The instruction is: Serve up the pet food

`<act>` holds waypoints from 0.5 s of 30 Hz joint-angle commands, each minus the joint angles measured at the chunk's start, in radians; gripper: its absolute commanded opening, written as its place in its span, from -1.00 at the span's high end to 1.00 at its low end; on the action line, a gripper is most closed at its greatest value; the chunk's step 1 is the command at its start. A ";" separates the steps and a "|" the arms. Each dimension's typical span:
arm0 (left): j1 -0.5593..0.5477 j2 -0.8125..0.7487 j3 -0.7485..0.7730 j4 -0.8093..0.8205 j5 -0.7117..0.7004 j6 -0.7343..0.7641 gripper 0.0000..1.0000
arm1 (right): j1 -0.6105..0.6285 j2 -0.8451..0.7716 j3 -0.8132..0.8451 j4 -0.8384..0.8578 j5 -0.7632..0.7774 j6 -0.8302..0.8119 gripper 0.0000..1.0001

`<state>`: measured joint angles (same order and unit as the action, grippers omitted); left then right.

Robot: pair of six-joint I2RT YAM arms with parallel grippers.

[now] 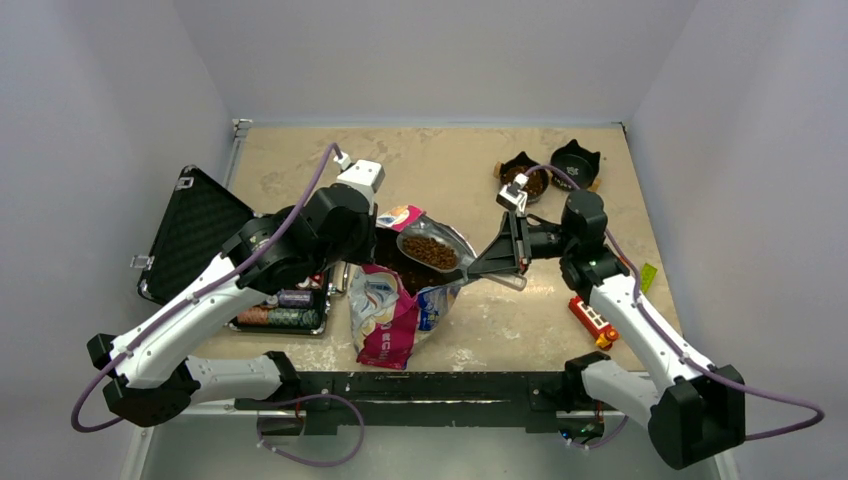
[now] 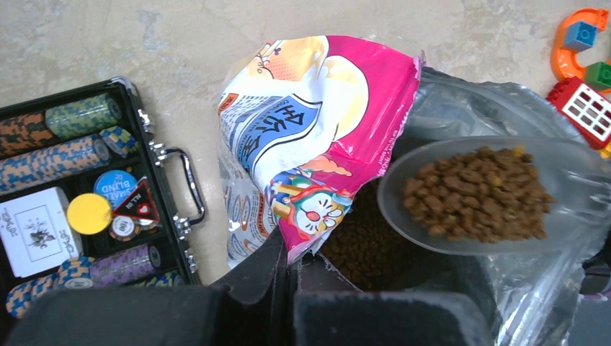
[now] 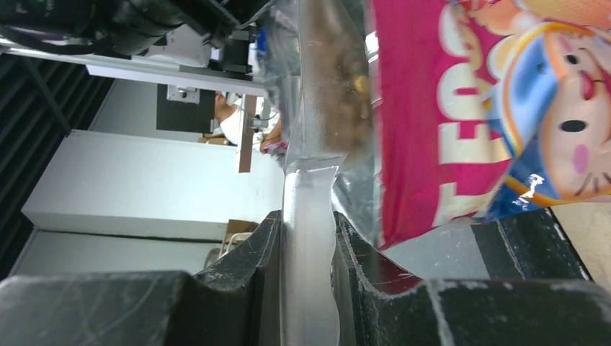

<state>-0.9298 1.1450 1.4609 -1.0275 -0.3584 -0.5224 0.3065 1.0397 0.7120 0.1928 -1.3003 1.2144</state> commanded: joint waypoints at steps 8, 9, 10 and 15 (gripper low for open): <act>-0.006 -0.019 0.128 0.023 -0.184 -0.065 1.00 | -0.008 -0.080 0.149 0.055 -0.014 0.170 1.00; -0.006 -0.019 0.127 0.021 -0.185 -0.065 1.00 | -0.012 -0.077 0.165 0.052 -0.013 0.177 1.00; -0.006 -0.017 0.125 0.020 -0.184 -0.065 1.00 | -0.019 -0.075 0.183 0.041 -0.008 0.179 1.00; -0.006 -0.023 0.116 0.032 -0.163 -0.055 1.00 | -0.098 -0.028 0.282 0.035 0.037 0.191 1.00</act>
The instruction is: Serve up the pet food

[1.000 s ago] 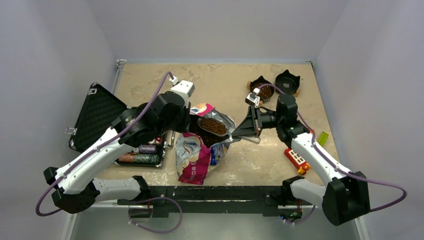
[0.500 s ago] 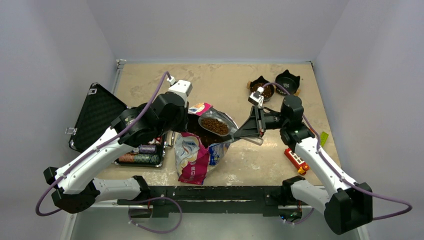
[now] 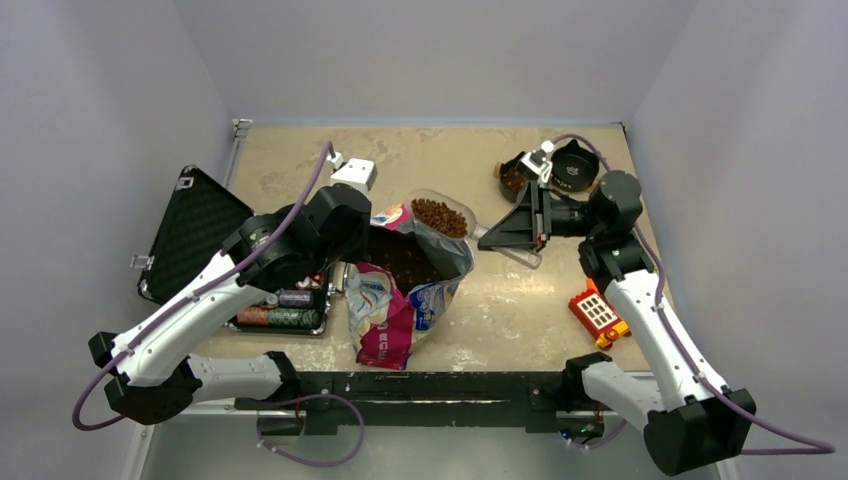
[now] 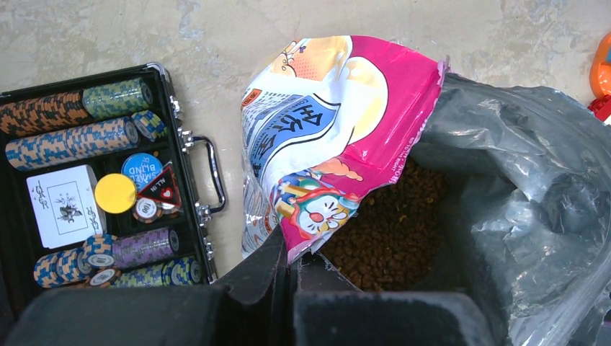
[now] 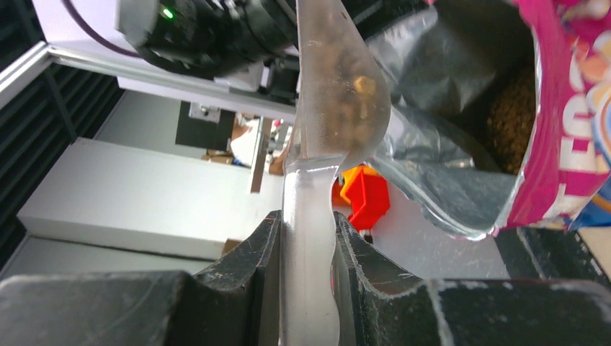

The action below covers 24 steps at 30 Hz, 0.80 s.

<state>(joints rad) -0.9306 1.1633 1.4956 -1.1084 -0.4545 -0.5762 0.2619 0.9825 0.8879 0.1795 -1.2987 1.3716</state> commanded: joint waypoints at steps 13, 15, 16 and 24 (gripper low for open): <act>-0.005 -0.032 0.098 0.179 0.073 0.017 1.00 | -0.205 0.320 0.253 0.242 0.196 0.072 1.00; -0.005 -0.032 0.109 0.180 0.083 0.020 1.00 | -0.231 0.362 0.252 0.266 0.213 0.068 1.00; -0.005 -0.032 0.113 0.180 0.087 0.026 1.00 | -0.247 0.381 0.248 0.279 0.222 0.070 1.00; -0.005 -0.046 0.083 0.208 0.117 0.220 1.00 | -0.391 0.562 0.163 0.493 0.257 0.112 1.00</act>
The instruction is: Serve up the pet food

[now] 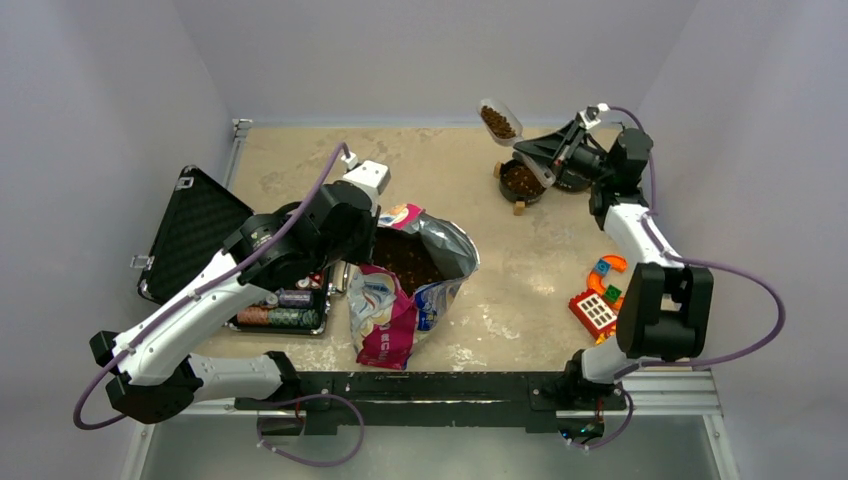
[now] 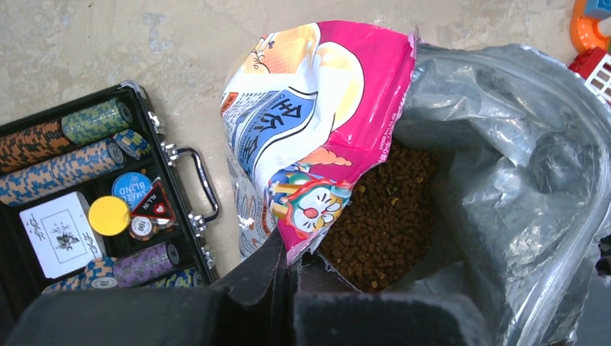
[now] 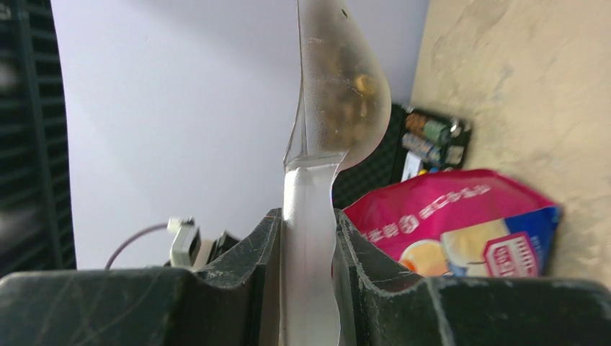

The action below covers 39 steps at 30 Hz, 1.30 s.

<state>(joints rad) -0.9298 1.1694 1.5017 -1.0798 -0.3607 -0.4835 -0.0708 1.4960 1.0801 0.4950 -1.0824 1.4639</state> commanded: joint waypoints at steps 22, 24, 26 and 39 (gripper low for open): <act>0.075 -0.034 0.011 0.316 0.204 0.422 1.00 | -0.393 0.280 -0.093 0.002 0.141 -0.178 1.00; 0.075 -0.035 0.008 0.312 0.210 0.418 1.00 | -0.405 0.287 -0.061 -0.090 0.159 -0.226 1.00; 0.075 -0.034 0.008 0.310 0.219 0.411 1.00 | -0.413 0.291 -0.029 -0.186 0.180 -0.273 1.00; 0.075 -0.028 0.014 0.316 0.236 0.371 1.00 | -0.417 0.357 0.115 -0.486 0.265 -0.338 1.00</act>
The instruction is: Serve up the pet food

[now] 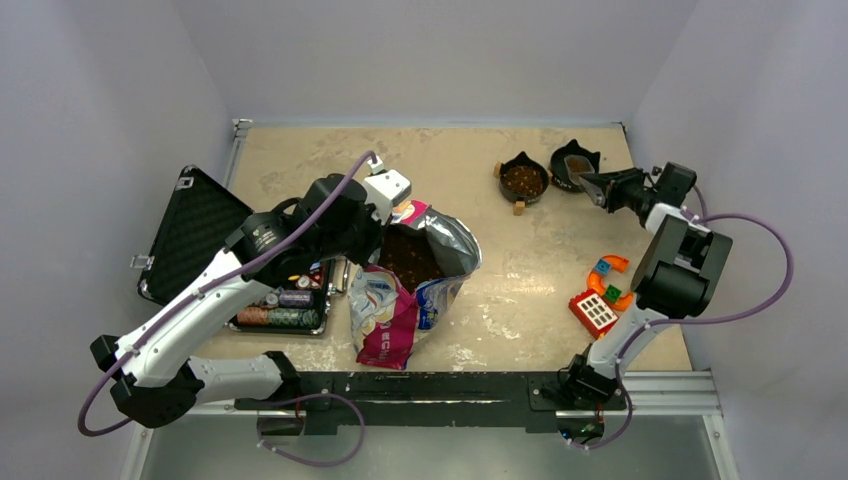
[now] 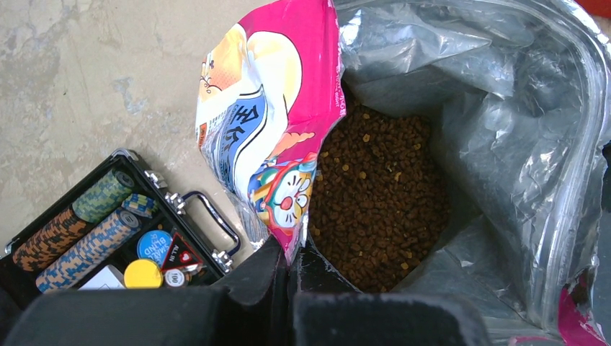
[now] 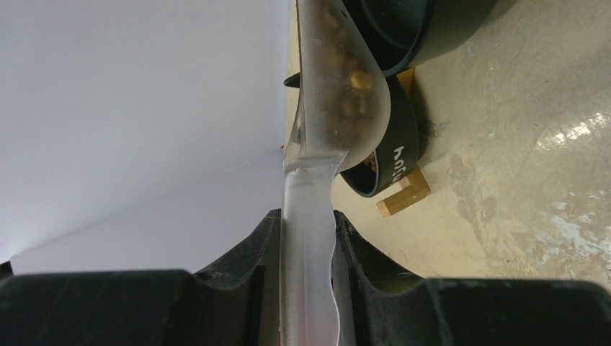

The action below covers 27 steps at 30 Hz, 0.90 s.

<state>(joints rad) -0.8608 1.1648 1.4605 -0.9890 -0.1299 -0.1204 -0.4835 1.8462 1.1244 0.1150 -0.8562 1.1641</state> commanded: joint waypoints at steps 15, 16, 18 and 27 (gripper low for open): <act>0.006 -0.013 0.072 0.224 0.003 0.025 1.00 | -0.004 0.088 0.299 -0.533 0.144 -0.100 1.00; 0.006 -0.010 0.072 0.228 0.003 0.024 1.00 | -0.003 0.096 0.318 -0.563 0.152 -0.102 1.00; 0.006 -0.005 0.074 0.234 0.015 0.016 1.00 | -0.003 0.108 0.355 -0.612 0.170 -0.107 1.00; 0.006 -0.002 0.088 0.228 0.006 0.024 1.00 | 0.012 0.173 0.530 -0.835 0.257 -0.139 1.00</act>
<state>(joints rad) -0.8597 1.1793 1.4624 -0.9733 -0.1104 -0.1295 -0.4774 1.9923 1.5764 -0.5835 -0.6888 1.0721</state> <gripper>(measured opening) 0.018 0.281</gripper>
